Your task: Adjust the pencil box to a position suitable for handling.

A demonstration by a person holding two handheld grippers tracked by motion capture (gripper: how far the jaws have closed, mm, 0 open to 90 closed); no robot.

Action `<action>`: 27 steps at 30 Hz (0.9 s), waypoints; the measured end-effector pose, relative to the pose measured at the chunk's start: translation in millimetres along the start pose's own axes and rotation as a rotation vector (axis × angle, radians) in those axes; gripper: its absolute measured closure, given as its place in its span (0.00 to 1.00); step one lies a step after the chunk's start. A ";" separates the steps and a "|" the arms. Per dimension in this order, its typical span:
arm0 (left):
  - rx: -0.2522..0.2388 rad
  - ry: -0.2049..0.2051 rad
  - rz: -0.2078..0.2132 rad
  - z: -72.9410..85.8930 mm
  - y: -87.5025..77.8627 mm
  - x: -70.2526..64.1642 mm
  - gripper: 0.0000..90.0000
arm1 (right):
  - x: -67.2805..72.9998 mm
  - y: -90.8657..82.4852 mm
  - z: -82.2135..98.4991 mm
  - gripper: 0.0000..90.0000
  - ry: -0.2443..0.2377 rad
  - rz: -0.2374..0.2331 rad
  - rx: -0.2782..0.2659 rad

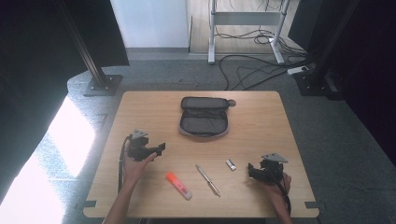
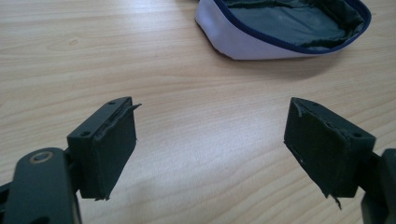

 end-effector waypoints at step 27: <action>0.035 -0.019 0.059 -58.4 44.2 1.5 0.23 | 4.1 -2.2 0.4 0.24 -0.004 -0.008 -0.009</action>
Point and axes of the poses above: each handheld gripper's, and its own axes: y roughly forward along the jaws, z roughly out of its underside, x roughly to its left, the point moved 8 cm from there along y, roughly forward along the jaws, and after that the axes turned 9 degrees about z, right-handed, at the moved point
